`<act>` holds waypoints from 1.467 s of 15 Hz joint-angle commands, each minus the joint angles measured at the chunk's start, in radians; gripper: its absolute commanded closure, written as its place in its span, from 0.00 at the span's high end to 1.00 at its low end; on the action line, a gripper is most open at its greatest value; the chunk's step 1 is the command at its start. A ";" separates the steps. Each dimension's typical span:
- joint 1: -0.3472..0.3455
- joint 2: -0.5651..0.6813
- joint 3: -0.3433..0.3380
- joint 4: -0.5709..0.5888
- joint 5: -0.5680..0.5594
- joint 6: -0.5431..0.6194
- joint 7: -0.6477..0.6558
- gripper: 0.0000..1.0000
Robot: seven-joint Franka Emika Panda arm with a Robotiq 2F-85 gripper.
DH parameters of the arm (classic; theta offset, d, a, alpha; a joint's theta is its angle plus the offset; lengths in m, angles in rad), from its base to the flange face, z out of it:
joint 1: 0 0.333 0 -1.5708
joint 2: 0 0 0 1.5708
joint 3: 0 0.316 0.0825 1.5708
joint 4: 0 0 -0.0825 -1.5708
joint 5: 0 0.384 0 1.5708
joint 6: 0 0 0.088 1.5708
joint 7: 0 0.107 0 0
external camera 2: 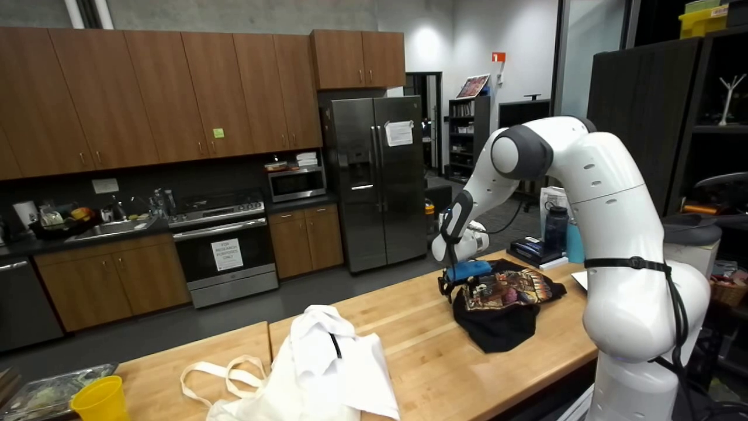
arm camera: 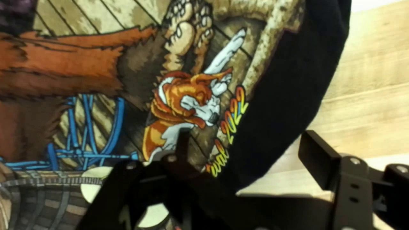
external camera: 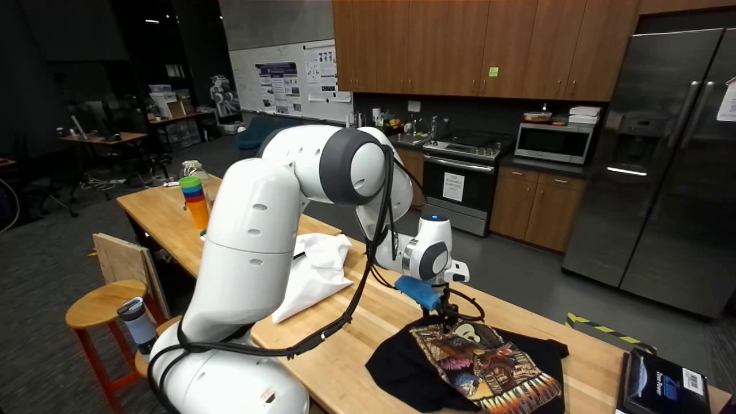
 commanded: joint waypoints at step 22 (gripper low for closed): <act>0.466 0.211 -0.082 0.614 -0.281 -0.263 0.528 0.01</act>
